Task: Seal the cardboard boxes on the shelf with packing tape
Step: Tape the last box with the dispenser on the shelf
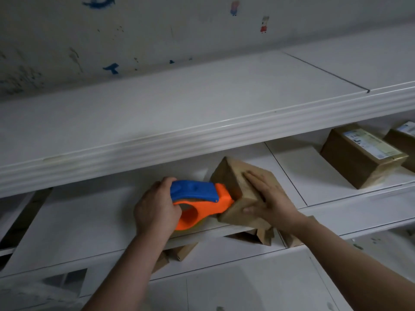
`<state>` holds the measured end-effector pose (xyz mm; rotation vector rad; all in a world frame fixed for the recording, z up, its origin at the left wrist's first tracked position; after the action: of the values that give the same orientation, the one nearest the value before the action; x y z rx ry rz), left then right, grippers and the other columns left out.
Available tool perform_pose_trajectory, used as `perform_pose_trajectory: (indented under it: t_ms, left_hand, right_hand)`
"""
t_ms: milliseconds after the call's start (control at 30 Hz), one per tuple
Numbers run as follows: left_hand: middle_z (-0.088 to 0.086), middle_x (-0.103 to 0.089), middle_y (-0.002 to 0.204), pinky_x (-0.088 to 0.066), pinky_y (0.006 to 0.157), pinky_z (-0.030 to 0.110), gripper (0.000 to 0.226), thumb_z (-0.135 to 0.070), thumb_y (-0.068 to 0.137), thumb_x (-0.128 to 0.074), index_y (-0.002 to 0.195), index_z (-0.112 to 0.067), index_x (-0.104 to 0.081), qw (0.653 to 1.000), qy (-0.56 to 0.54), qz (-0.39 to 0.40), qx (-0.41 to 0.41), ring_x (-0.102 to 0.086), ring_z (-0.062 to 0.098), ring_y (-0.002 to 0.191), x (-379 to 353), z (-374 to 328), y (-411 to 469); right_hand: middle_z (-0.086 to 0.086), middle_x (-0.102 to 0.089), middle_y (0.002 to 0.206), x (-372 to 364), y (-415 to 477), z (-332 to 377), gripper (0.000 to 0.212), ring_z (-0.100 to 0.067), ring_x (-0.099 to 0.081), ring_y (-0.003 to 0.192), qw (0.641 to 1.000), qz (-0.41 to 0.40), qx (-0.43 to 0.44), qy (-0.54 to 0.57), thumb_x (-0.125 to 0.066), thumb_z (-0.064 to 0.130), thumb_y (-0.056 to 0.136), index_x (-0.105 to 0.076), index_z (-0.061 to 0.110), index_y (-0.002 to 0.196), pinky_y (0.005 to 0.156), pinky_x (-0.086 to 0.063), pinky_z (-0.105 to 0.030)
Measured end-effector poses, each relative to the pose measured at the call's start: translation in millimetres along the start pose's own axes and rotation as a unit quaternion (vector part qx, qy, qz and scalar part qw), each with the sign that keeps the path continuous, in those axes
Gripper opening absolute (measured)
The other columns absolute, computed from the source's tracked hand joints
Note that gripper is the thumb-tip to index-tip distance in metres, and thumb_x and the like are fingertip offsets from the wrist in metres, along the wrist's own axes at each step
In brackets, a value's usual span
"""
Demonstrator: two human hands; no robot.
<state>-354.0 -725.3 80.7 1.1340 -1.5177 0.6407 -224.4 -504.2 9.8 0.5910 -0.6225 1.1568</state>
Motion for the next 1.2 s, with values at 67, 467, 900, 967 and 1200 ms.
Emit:
perform_pose_trajectory:
  t_ms: [67,467,900,967,1200]
  left_hand:
    - [-0.001,-0.060,0.121,-0.046,0.075,0.034,0.057,-0.006,0.078,-0.057,0.129,-0.031,-0.049,0.999,-0.009,-0.029,-0.014,-0.059,0.027,0.106,21.9,-25.8,-2.2]
    - [-0.001,-0.052,0.122,-0.041,0.064,0.030,0.055,-0.015,0.086,-0.056,0.135,-0.027,-0.035,0.990,0.104,-0.039,-0.090,-0.057,0.021,0.106,11.2,-111.6,-17.5]
    - [-0.003,-0.053,0.129,-0.049,0.080,0.032,0.066,-0.013,0.082,-0.057,0.142,-0.031,-0.035,0.998,0.056,0.035,0.007,-0.057,0.021,0.112,-34.8,-22.9,-13.6]
    - [-0.004,-0.054,0.129,-0.048,0.081,0.032,0.062,-0.013,0.083,-0.055,0.139,-0.031,-0.038,0.999,0.026,0.037,0.019,-0.057,0.021,0.112,-44.5,-27.7,-13.2]
    - [-0.006,-0.055,0.125,-0.048,0.076,0.030,0.060,-0.013,0.082,-0.055,0.136,-0.033,-0.038,0.999,0.032,0.023,0.014,-0.058,0.020,0.108,-40.4,-20.3,-10.6]
  right_hand:
    - [0.004,-0.044,0.145,17.9,-7.7,-11.5,0.080,-0.015,-0.045,0.131,0.964,-0.021,-0.022,0.265,-0.075,0.033,0.078,-0.033,0.032,0.146,0.105,-0.043,-0.040]
    - [0.003,-0.013,0.161,46.6,-11.1,-18.1,0.121,-0.014,-0.015,0.147,0.990,-0.029,0.035,-0.134,-0.082,0.043,0.068,0.001,0.022,0.154,0.118,-0.020,-0.032]
    - [0.012,0.003,0.160,36.7,-10.2,-25.3,0.086,-0.011,0.007,0.148,0.972,0.024,0.072,-0.221,-0.058,0.057,0.085,0.006,0.051,0.142,0.119,-0.018,-0.044]
    - [0.011,0.001,0.160,44.6,-7.9,-30.5,0.081,-0.014,0.005,0.148,0.972,0.011,0.073,-0.223,-0.056,0.060,0.083,0.002,0.058,0.140,0.117,-0.023,-0.049]
    - [-0.003,-0.048,0.144,22.7,-11.9,2.3,0.082,-0.018,-0.044,0.134,0.927,-0.062,0.143,-0.342,-0.082,0.043,0.067,-0.049,0.024,0.139,0.108,-0.029,-0.048]
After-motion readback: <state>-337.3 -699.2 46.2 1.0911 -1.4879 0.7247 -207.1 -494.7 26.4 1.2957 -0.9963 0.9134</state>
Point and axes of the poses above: each hand's wrist, its own y-axis towards the middle knuckle, its own x-axis out of the back of the hand, z = x × y, the point moved 6 cm from there along y, towards the middle knuckle
